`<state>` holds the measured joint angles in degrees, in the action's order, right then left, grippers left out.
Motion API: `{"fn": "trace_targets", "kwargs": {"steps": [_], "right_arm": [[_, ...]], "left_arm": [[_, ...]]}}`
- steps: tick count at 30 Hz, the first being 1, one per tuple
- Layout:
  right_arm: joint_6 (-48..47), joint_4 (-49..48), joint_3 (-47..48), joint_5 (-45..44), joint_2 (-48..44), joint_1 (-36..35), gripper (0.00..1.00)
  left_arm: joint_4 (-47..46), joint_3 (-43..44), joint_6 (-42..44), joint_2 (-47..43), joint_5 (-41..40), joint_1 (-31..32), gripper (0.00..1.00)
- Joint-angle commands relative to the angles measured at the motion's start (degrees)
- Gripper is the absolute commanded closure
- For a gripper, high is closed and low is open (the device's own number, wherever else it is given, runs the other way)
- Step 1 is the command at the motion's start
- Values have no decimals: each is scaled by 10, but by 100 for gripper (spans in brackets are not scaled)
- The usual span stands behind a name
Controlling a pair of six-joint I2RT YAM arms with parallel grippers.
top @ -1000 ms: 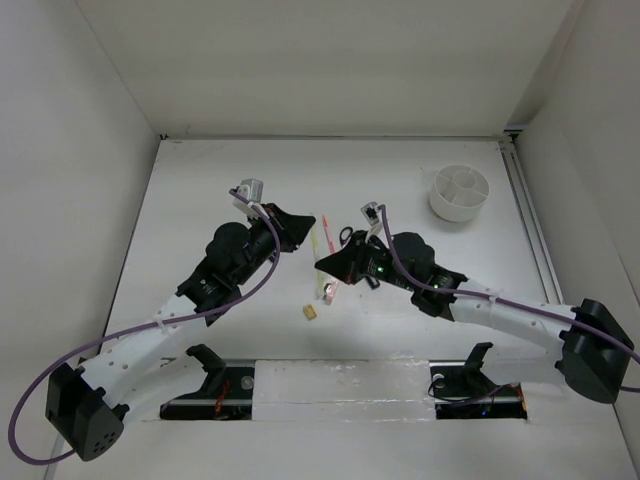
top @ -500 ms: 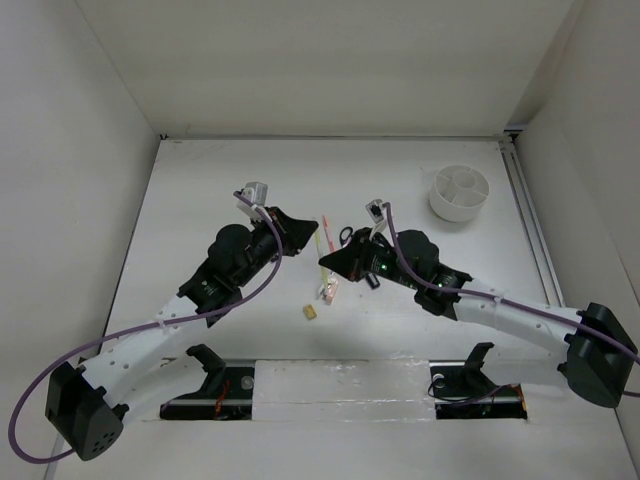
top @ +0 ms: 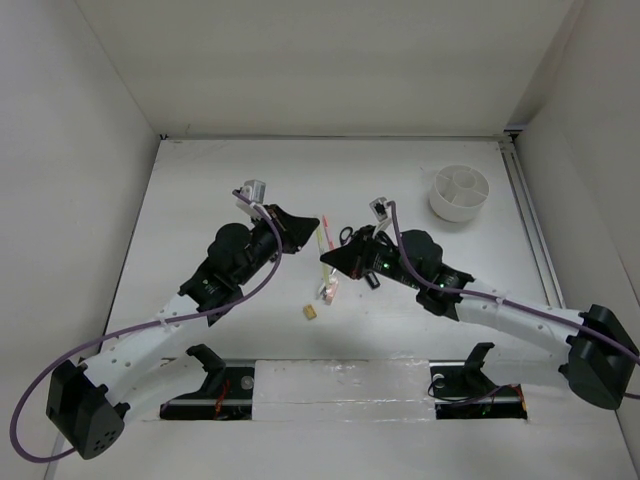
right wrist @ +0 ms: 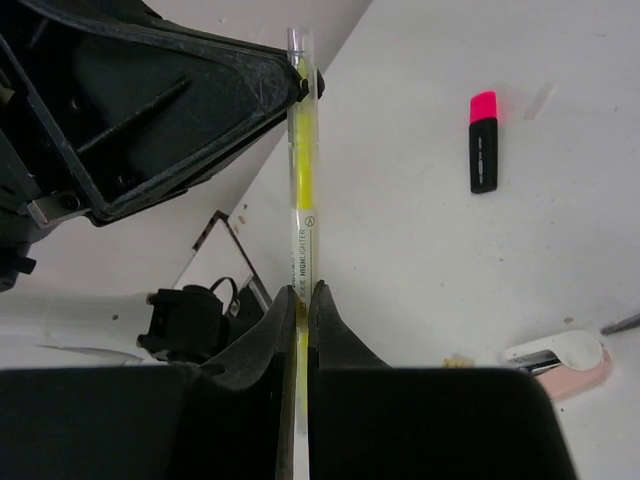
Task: Sort the stationery into containers
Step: Close the pen cap on the pen.
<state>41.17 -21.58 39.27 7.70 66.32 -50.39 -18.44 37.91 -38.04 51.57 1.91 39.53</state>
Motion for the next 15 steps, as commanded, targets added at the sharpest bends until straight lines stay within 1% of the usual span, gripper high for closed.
{"fn": "trace_targets", "kwargs": {"steps": [1,4,7,11,15], "right_arm": [[6,-164,13,-36,-23,9,100],[12,-204,8,-25,-15,9,100],[12,-214,14,-20,1,9,100],[12,-309,-12,-28,13,9,100],[18,-310,1,-42,19,14,100]], "left_arm": [[13,-11,-22,1,18,2,100],[8,-17,-48,-4,18,2,100],[2,-17,-61,-16,18,2,100],[-15,-34,-66,-16,29,2,100],[-35,-49,-77,-16,29,2,100]]}}
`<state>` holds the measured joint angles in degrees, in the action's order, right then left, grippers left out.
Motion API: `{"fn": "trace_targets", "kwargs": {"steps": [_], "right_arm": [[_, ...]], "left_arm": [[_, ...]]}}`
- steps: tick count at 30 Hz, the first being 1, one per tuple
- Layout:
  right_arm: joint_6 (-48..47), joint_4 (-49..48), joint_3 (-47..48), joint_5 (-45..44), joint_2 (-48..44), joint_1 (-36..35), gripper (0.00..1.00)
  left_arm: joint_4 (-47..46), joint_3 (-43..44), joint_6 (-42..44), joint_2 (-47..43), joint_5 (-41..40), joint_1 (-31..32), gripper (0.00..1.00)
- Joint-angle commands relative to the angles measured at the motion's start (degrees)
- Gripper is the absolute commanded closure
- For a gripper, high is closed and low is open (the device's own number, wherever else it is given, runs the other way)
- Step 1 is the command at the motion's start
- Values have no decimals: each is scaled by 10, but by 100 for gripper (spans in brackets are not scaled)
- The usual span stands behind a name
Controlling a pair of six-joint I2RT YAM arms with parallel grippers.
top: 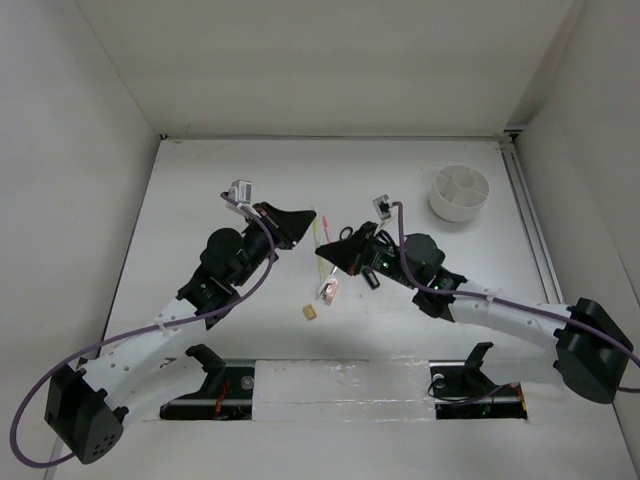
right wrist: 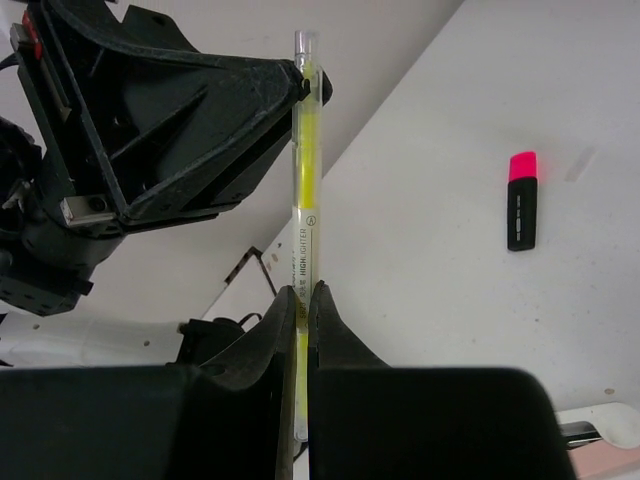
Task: Sort the stationery into containers
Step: Close the pen cap on the pen.
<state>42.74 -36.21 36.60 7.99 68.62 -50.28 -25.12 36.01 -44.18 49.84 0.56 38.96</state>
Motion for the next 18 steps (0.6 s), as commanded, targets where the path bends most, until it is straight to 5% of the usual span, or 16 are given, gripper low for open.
{"fn": "trace_targets", "kwargs": {"steps": [1,18], "right_arm": [[2,-169,28,-45,-4,13,100],[36,-260,21,-118,5,13,100]], "left_arm": [[24,-37,-16,2,43,8,100],[-58,-93,-38,-14,60,8,100]]}}
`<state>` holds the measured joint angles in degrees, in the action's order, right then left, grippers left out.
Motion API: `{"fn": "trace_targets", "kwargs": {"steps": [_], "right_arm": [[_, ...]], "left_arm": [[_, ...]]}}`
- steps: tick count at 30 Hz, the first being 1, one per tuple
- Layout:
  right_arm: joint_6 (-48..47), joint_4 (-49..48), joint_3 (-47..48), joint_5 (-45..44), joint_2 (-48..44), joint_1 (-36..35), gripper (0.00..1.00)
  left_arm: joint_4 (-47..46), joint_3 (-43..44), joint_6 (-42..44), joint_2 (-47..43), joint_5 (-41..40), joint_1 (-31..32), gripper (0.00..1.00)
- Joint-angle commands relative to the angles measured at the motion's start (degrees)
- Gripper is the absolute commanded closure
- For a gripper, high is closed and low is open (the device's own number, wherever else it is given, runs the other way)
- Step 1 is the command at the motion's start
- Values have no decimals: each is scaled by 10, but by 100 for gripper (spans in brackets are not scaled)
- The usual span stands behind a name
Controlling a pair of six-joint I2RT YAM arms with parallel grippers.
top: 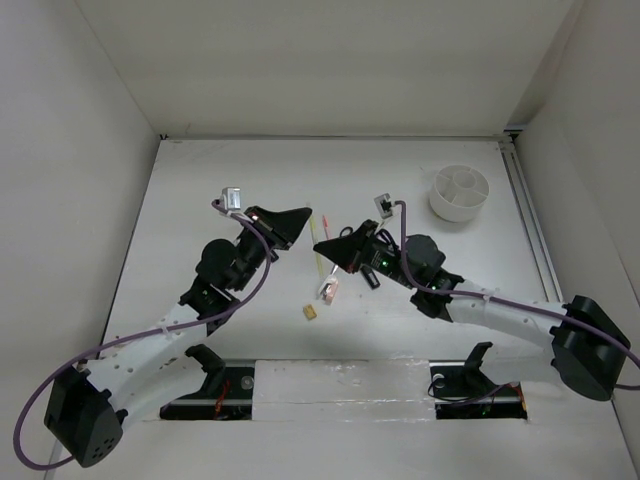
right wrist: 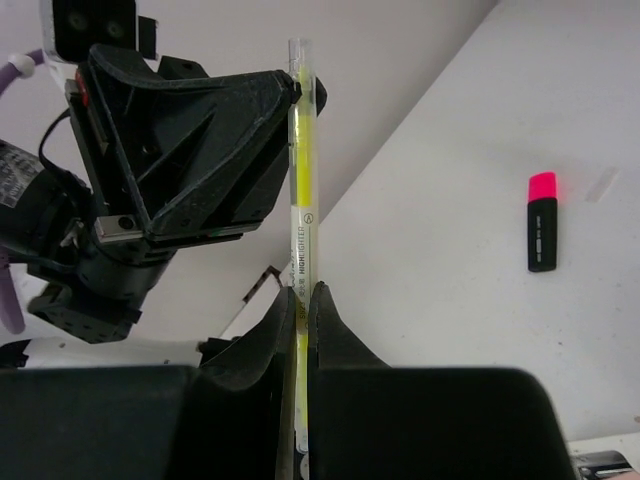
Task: Sort the stationery into containers
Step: Close the pen cap on the pen.
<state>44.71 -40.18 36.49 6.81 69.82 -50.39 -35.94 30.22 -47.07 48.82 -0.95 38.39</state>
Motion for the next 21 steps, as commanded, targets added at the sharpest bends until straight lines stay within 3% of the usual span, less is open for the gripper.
{"fn": "trace_targets", "kwargs": {"steps": [1,6,21], "right_arm": [[16,-230,22,-100,-7,9,100],[16,-262,37,-65,33,9,100],[-25,-184,74,-9,15,34,100]], "left_arm": [[44,-41,-15,-4,75,13,100],[37,-34,-8,9,92,13,100],[26,-29,14,27,115,13,100]]}}
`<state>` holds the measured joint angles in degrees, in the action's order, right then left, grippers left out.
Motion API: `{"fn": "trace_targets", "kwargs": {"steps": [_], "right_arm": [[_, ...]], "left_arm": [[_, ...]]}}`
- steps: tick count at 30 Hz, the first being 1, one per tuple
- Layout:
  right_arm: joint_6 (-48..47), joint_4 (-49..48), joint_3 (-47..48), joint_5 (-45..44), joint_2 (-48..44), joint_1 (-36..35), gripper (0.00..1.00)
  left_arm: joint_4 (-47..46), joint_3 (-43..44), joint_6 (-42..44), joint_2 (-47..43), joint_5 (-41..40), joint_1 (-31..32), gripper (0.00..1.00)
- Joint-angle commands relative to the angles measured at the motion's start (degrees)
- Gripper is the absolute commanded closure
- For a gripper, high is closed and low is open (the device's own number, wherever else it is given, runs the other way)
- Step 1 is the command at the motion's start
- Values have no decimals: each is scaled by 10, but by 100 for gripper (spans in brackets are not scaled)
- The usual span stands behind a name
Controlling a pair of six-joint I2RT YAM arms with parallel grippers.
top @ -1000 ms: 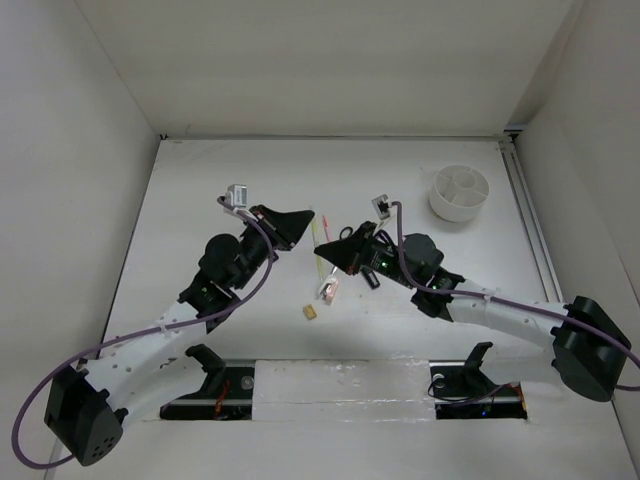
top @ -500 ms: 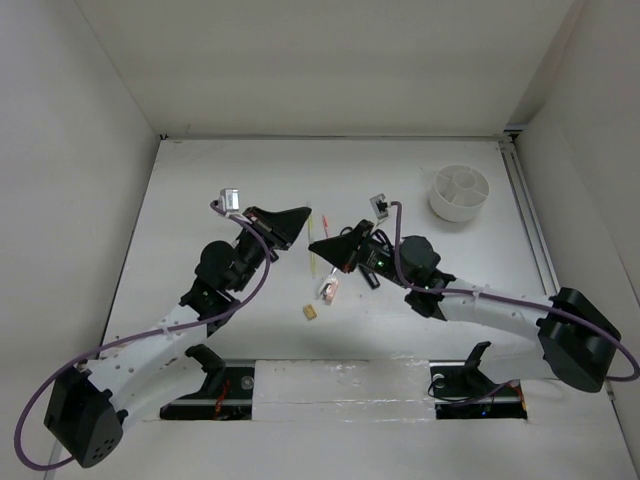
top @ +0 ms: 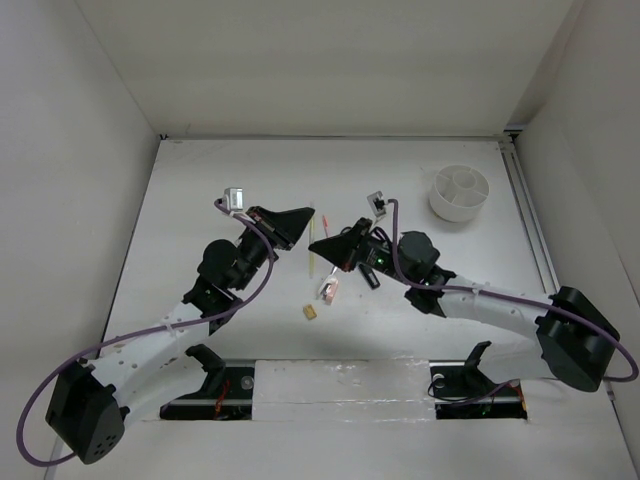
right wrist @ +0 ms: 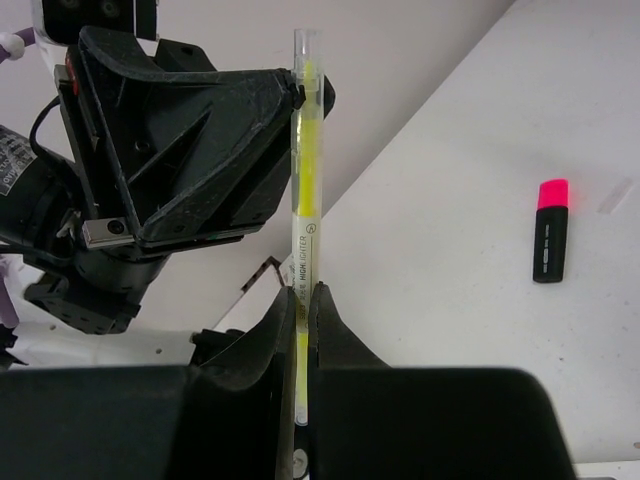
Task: Sort the stationery into containers
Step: Close the pen cap on the pen.
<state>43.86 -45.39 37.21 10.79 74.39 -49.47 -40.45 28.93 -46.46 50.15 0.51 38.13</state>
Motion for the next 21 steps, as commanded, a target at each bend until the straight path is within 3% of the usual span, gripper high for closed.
{"fn": "trace_targets", "kwargs": {"steps": [1,12,18,21], "right_arm": [[-9,-131,66,-49,-31,31,100],[62,-192,73,13,-9,68,100],[62,-176,91,29,-4,74,100],[12,-135,98,49,-4,74,100]], "left_arm": [[71,-16,8,14,100,16,100],[71,-32,13,1,100,16,100],[71,-43,18,-9,100,16,100],[89,-31,24,-9,95,16,100]]}}
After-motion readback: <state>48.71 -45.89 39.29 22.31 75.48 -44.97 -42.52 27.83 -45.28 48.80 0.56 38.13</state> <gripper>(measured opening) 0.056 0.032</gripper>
